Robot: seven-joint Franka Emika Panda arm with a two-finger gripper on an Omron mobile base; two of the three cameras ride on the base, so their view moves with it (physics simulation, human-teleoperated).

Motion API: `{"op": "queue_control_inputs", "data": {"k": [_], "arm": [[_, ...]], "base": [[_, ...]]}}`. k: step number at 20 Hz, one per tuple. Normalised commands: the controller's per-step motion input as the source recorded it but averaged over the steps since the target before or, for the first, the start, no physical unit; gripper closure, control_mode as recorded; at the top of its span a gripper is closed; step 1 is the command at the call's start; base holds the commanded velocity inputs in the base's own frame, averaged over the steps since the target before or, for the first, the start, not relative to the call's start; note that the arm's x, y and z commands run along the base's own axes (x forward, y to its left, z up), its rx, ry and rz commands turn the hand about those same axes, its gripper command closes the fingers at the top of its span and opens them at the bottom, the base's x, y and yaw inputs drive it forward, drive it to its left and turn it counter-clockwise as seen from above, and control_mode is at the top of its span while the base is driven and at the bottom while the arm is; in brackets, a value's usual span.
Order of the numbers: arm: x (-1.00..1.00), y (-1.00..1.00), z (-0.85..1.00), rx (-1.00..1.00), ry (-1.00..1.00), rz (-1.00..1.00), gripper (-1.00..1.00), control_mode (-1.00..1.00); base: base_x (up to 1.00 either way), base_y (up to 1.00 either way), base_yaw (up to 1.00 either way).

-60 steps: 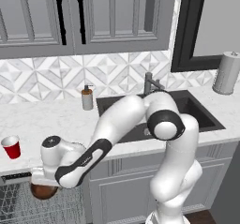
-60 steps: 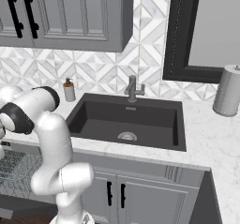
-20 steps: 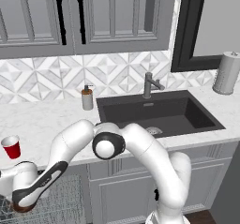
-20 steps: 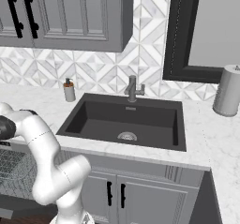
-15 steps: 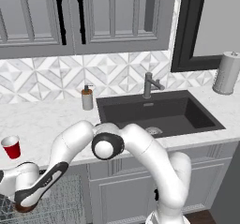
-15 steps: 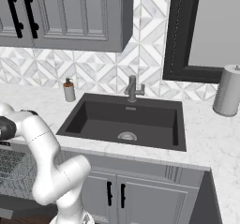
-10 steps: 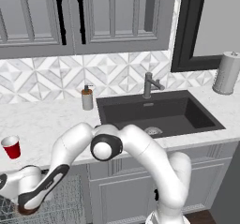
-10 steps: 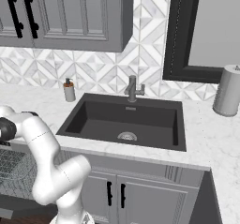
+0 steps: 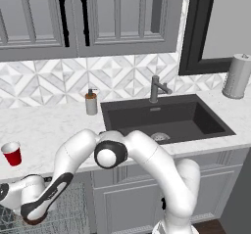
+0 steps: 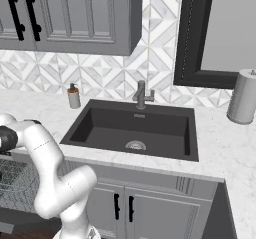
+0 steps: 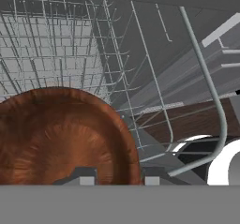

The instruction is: Pick up the cup and bowl from the counter, place them in the dishwasher, and close the dishwasher door.

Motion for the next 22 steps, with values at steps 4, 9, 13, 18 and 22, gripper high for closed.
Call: {"op": "queue_control_inputs", "data": {"k": [4,9,13,18,22], "arm": [[0.00,-0.01,0.00,0.00,0.00,0.00,-1.00,-1.00],[0.00,-0.04,0.00,0.00,0.00,0.00,-1.00,-1.00],[-0.08,0.00,0.48,0.00,-0.09,0.01,-1.00,-1.00],[-0.23,0.00,1.00,0.10,-0.20,0.06,-1.00,-1.00],[-0.51,0.00,1.00,0.13,-0.16,0.11,-1.00,-1.00]], "base": [[0.00,0.00,0.00],[0.00,0.00,0.00],[0.00,0.00,0.00],[0.00,0.00,0.00],[0.00,0.00,0.00]]}}
